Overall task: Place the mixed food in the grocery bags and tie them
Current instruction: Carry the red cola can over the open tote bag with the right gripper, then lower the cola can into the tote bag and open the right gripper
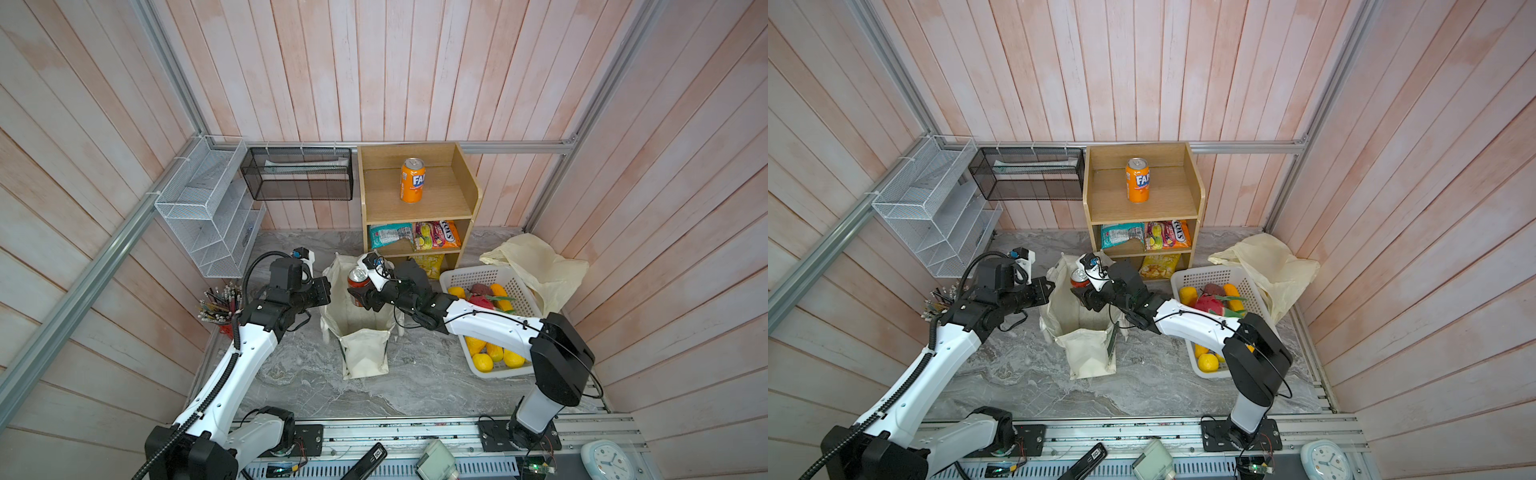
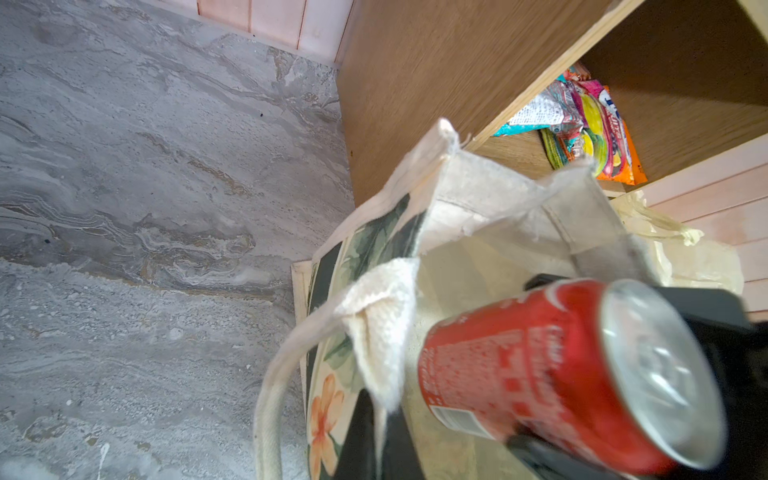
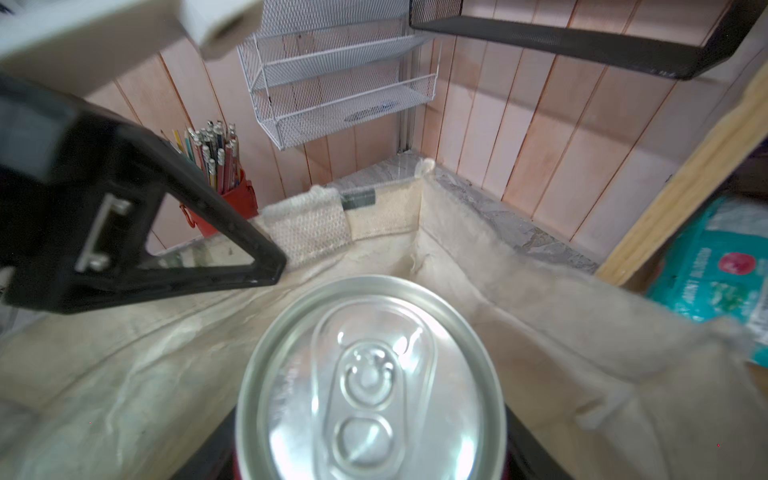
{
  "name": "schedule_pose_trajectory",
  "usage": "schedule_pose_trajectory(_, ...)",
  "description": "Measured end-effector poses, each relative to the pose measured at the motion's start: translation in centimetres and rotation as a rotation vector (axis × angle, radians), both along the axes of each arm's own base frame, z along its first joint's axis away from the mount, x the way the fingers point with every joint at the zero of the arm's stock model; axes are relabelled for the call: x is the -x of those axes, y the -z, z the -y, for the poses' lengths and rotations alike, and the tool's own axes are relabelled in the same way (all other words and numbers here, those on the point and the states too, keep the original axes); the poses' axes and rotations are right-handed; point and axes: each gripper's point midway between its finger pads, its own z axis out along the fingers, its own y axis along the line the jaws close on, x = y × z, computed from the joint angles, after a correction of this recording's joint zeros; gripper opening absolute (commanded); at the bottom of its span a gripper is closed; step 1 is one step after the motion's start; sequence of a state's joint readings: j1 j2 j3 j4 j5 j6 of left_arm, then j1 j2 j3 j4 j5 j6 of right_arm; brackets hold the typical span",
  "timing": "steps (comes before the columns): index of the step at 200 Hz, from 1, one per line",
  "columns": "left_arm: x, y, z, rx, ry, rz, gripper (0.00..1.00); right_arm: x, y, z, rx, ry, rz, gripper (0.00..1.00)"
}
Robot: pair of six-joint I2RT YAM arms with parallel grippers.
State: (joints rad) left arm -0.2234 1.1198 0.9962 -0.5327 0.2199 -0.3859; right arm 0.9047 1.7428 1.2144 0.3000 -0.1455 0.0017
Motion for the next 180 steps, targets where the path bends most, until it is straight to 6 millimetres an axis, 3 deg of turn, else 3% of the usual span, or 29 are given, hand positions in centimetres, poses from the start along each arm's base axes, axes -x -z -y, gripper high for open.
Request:
schedule_pose_trajectory(37, 0.0, -0.1, 0.2, 0.006, 0.008, 0.001, 0.00, -0.7, 5.3, -0.7, 0.099, 0.002, -0.061, 0.12)
schedule_pose_trajectory(76, 0.0, 0.1, 0.2, 0.007, 0.010, 0.000, 0.00, -1.0, 8.4, -0.7, 0.155, 0.013, -0.087, 0.13)
schedule_pose_trajectory(137, 0.0, 0.3, 0.5, 0.019, 0.024, 0.006, 0.00, -1.8, 13.3, -1.1, 0.244, 0.029, -0.143, 0.32)
schedule_pose_trajectory(164, 0.0, 0.3, 0.6, 0.023, 0.028, 0.010, 0.00, -2.0, 13.5, -1.6, 0.257, 0.016, -0.145, 0.41)
schedule_pose_trajectory(180, -0.1, 0.4, 0.6, 0.024, 0.028, 0.014, 0.00, -2.2, 13.6, -2.0, 0.270, 0.005, -0.142, 0.54)
